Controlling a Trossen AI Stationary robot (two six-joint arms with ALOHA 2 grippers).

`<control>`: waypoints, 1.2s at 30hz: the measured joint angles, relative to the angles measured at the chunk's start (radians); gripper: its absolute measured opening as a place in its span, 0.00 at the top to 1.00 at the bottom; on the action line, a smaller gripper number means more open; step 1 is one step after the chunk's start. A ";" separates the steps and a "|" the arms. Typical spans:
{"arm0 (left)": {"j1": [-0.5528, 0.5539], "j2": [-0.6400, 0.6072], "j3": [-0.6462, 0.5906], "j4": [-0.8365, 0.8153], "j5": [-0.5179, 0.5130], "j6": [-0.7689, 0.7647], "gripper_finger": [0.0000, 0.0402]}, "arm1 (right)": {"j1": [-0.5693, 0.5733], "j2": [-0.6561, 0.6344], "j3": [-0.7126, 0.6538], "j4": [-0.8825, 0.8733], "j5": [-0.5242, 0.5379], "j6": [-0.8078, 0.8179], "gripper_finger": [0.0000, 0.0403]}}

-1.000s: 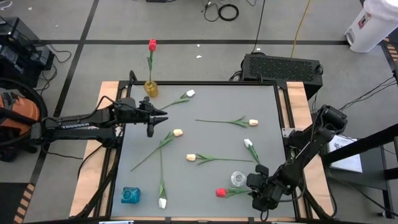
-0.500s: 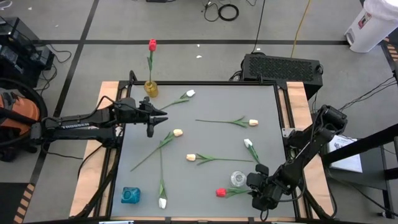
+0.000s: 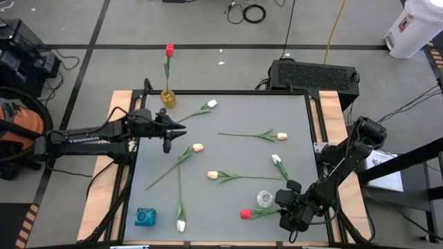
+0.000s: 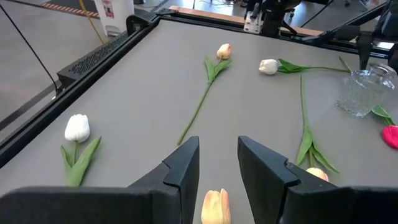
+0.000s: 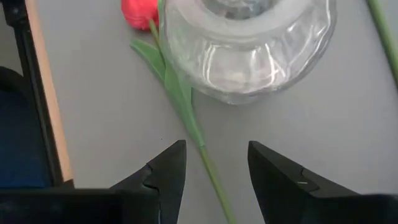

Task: Sort flowers into vase by color
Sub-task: Put the red tulip into the yellow vase

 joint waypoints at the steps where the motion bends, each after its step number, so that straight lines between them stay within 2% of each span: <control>1: 0.000 0.000 0.000 0.000 0.000 0.000 0.71 | 0.000 0.000 0.000 0.001 -0.008 0.005 0.59; 7: 0.000 0.000 0.000 0.000 0.000 0.000 0.71 | 0.000 0.000 0.000 0.043 -0.013 0.053 0.59; 28: 0.000 0.000 0.000 0.001 0.000 0.000 0.71 | 0.000 0.004 0.000 0.039 -0.006 0.031 0.59; 32: 0.000 0.000 0.000 0.001 0.000 0.000 0.71 | 0.000 0.051 0.000 0.062 -0.012 0.027 0.59; 36: 0.000 0.000 0.000 0.001 0.000 0.000 0.71 | 0.000 0.118 0.000 0.095 -0.084 -0.011 0.59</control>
